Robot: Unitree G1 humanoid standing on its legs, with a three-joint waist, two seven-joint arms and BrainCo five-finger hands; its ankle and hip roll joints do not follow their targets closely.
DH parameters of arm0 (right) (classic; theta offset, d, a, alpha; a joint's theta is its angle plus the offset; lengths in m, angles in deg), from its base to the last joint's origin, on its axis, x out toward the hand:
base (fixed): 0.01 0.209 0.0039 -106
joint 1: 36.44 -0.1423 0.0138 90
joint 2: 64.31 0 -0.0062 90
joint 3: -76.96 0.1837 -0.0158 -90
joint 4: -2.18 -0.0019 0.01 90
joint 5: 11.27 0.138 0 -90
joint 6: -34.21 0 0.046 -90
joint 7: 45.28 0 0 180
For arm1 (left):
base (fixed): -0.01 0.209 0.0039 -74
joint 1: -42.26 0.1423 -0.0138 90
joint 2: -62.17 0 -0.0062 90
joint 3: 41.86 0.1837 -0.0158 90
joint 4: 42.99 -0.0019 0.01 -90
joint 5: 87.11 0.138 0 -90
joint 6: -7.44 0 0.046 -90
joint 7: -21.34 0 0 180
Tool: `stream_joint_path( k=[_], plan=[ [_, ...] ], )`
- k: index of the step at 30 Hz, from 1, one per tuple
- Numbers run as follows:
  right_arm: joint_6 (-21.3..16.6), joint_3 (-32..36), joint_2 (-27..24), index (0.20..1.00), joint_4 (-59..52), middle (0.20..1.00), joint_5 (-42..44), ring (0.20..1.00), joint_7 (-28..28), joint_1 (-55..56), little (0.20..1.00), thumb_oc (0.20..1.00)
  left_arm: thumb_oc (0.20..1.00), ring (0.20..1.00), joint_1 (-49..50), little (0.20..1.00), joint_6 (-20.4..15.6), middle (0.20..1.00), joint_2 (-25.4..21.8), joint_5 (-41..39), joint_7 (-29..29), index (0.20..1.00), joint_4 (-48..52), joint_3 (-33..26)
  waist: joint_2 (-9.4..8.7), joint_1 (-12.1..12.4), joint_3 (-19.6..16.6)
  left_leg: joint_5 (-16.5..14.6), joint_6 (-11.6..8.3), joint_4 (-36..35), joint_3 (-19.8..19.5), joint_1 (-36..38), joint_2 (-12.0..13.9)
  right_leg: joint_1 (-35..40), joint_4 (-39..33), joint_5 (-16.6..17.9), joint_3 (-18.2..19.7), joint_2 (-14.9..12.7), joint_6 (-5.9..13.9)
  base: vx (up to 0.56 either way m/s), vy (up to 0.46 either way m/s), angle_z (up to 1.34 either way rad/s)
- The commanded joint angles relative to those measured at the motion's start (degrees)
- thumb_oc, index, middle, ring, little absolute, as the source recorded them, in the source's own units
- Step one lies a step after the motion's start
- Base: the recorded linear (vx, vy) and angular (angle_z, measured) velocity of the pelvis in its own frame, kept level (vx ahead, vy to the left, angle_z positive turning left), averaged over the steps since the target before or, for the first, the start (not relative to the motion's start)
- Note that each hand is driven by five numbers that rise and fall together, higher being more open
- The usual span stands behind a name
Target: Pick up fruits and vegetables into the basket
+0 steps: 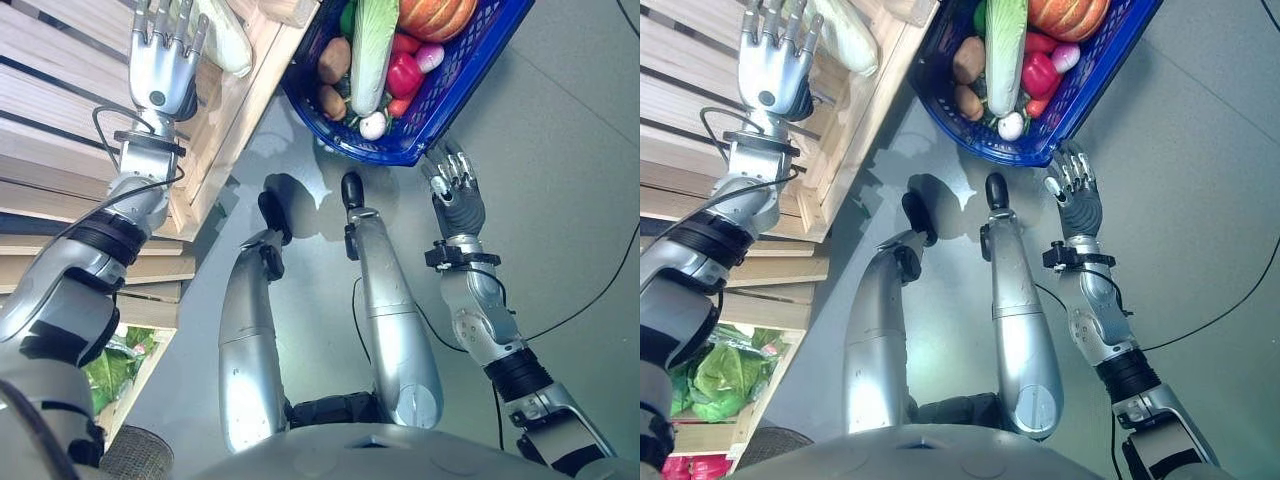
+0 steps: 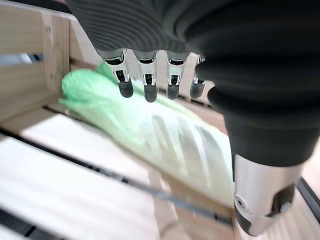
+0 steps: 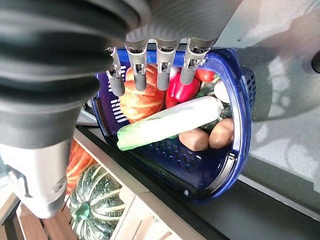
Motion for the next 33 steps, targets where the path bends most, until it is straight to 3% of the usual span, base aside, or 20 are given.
stream_joint_path(
  k=[1, 13, 24, 27, 29, 33],
  plan=[
    [-2.0, -0.2, -0.4, 1.000, -3.7, 1.000, -0.5, 1.000, 1.3, 0.4, 1.000, 1.000, 1.000, 1.000, -0.5, 1.000, 3.5, 1.000, -3.7, 2.5, 2.8, 1.000, -2.9, 1.0, -0.66, -0.5, -2.7, -3.3, -0.42, 0.7, 0.9, -0.1, -0.8, 4.6, -5.6, 3.5, -3.7, 1.5, 2.37, 0.00, 0.014, -0.04],
    [-2.0, -2.4, 0.5, 1.000, -1.8, 1.000, -1.8, 1.000, 3.4, -2.4, 1.000, 1.000, 1.000, 1.000, -8.1, 1.000, 6.1, 1.000, 0.0, 3.8, 0.4, 1.000, -11.9, 4.0, -1.08, -1.6, -2.7, -3.4, -0.29, 2.3, 1.6, -1.8, 0.2, 2.6, -3.9, 3.5, -3.1, 1.5, 2.46, 0.00, 0.012, -0.04],
    [-1.5, -2.5, 1.6, 1.000, -0.5, 1.000, -2.0, 1.000, 4.1, -3.7, 1.000, 1.000, 1.000, 1.000, -11.3, 1.000, 9.3, 1.000, 2.1, 6.6, 6.7, 1.000, -13.8, 5.3, -1.37, -1.8, -2.7, -3.9, -0.11, 3.0, 1.6, -3.3, 0.3, 1.0, -2.9, 3.4, -3.0, 1.4, 2.62, 0.01, 0.007, -0.04],
    [-1.4, -2.5, 1.7, 1.000, -0.6, 1.000, -2.3, 1.000, 4.7, -4.1, 1.000, 1.000, 1.000, 1.000, -11.6, 1.000, 9.3, 1.000, 2.4, 6.1, 6.5, 1.000, -14.4, 5.8, -1.42, -1.8, -2.7, -3.9, -0.11, 2.9, 1.7, -3.5, 0.2, 0.7, -2.7, 3.4, -3.0, 1.5, 2.71, 0.00, 0.003, -0.01],
    [-1.3, -2.6, 1.7, 1.000, -0.7, 1.000, -2.1, 1.000, 4.9, -4.3, 1.000, 1.000, 1.000, 1.000, -12.2, 1.000, 7.8, 1.000, 2.4, 5.3, 2.3, 1.000, -14.6, 5.8, -1.46, -1.7, -2.7, -3.9, 0.00, 3.2, 1.7, -4.0, 0.4, 0.2, -2.3, 3.3, -3.1, 1.4, 2.66, 0.00, 0.000, 0.00],
    [-1.0, -2.5, 1.8, 1.000, -0.5, 1.000, -2.0, 1.000, 4.4, -4.3, 1.000, 1.000, 1.000, 1.000, -12.6, 1.000, 7.6, 1.000, 2.2, 5.4, 3.2, 1.000, -14.5, 5.9, -1.45, -1.6, -2.7, -3.9, -0.02, 3.2, 1.5, -4.4, 0.3, -0.3, -1.9, 3.3, -3.2, 1.5, 2.70, 0.00, 0.000, 0.00]
  ],
)
